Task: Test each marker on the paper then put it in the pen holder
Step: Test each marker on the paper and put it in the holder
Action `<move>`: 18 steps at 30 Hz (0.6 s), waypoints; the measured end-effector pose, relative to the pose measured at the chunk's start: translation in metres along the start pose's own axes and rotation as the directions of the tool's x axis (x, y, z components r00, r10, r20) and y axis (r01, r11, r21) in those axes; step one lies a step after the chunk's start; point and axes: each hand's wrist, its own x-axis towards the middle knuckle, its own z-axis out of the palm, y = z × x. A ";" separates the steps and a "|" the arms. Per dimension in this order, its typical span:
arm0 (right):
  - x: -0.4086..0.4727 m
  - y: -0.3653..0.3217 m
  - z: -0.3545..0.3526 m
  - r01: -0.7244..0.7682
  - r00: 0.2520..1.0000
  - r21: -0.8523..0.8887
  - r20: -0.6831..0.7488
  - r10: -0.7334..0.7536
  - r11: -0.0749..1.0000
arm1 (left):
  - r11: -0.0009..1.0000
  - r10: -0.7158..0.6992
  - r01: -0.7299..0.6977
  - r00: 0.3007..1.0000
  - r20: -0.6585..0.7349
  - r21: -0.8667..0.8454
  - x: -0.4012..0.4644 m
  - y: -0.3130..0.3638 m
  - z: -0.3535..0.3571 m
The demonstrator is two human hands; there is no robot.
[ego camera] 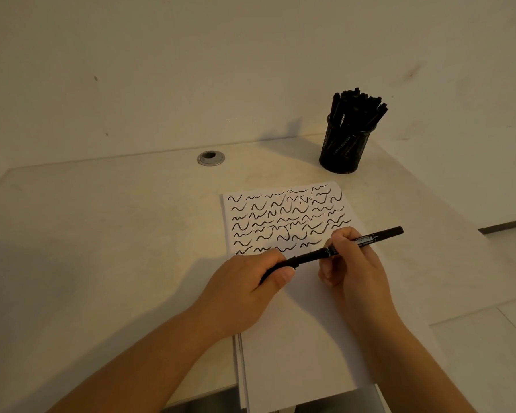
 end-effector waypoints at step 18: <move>-0.007 -0.008 0.002 0.184 0.950 -0.233 0.291 -0.112 0.955 | 0.994 0.014 -0.018 0.999 -0.033 -0.108 0.000 -0.003 0.002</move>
